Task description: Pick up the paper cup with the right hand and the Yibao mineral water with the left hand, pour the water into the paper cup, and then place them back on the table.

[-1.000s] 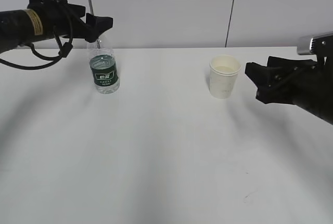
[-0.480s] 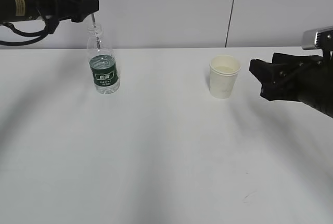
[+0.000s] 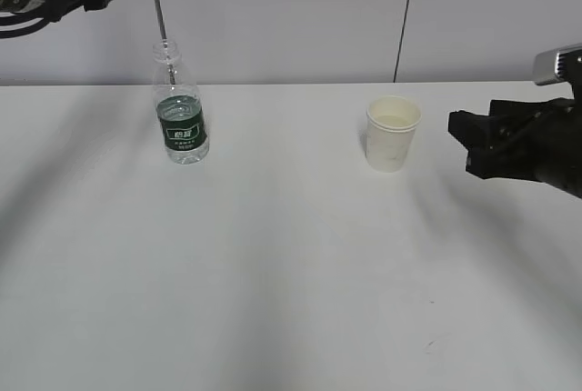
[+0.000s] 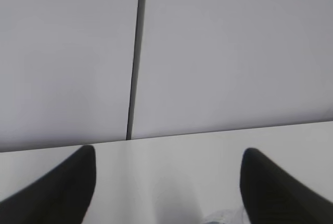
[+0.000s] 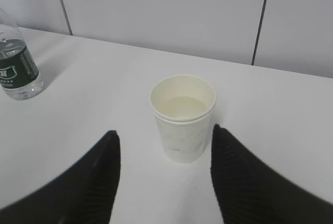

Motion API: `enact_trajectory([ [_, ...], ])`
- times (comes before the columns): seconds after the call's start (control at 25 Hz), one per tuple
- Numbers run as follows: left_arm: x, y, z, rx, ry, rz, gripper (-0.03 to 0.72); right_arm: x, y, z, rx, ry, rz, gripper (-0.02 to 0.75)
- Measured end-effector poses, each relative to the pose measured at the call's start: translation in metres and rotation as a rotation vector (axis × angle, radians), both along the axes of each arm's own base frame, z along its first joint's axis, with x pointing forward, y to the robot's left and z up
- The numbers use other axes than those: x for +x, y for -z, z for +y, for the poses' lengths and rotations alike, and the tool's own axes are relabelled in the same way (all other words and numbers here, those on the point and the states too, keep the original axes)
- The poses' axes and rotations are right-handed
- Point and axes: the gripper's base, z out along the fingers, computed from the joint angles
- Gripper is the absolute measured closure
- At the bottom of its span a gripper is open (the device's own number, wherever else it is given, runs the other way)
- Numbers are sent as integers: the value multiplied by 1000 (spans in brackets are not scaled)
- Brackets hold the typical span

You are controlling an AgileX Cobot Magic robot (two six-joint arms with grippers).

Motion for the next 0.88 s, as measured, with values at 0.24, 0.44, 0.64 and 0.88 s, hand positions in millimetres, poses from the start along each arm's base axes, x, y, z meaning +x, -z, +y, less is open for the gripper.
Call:
enact_trajectory([
  [0.24, 0, 0, 0, 5, -2, 3, 169, -9, -7, -5, 8, 56, 85, 294],
  [0.44, -1, -2, 0, 3, 1, -2, 170, -17, -28, -14, -25, 151, 191, 295],
  [0.64, -6, -12, 1, 3, 2, -27, 171, -27, -63, -27, -60, 292, 328, 295],
  [0.88, -6, -13, 0, -15, -3, -24, 173, -52, -102, -34, 8, 421, 511, 295],
])
